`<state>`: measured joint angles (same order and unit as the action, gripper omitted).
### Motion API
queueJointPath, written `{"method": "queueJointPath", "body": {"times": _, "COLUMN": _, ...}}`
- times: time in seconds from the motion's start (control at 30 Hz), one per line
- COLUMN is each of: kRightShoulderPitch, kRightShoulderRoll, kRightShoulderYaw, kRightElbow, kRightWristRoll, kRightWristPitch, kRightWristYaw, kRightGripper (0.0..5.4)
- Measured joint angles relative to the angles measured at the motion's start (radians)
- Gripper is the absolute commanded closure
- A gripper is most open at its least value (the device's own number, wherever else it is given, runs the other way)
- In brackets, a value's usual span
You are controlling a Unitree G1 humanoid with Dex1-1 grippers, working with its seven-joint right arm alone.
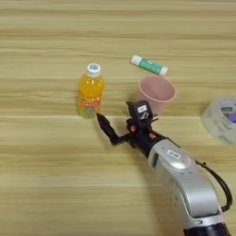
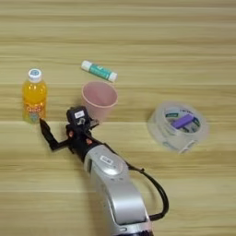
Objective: Move the objects on the table
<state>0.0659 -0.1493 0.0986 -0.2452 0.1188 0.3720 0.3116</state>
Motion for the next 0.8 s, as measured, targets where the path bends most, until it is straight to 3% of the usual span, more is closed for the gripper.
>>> {"method": "queueJointPath", "body": {"times": 0.43, "kRightShoulderPitch": -0.018, "kRightShoulderRoll": 0.002, "kRightShoulderYaw": -0.024, "kRightElbow": 0.057, "kRightWristRoll": -0.021, "kRightWristPitch": -0.052, "kRightWristYaw": -0.035, "kRightGripper": 0.05}}
{"method": "queueJointPath", "body": {"times": 0.8, "kRightShoulderPitch": -0.02, "kRightShoulderRoll": 0.002, "kRightShoulderYaw": -0.048, "kRightElbow": 0.067, "kRightWristRoll": -0.021, "kRightWristPitch": -0.053, "kRightWristYaw": -0.053, "kRightGripper": 0.05}}
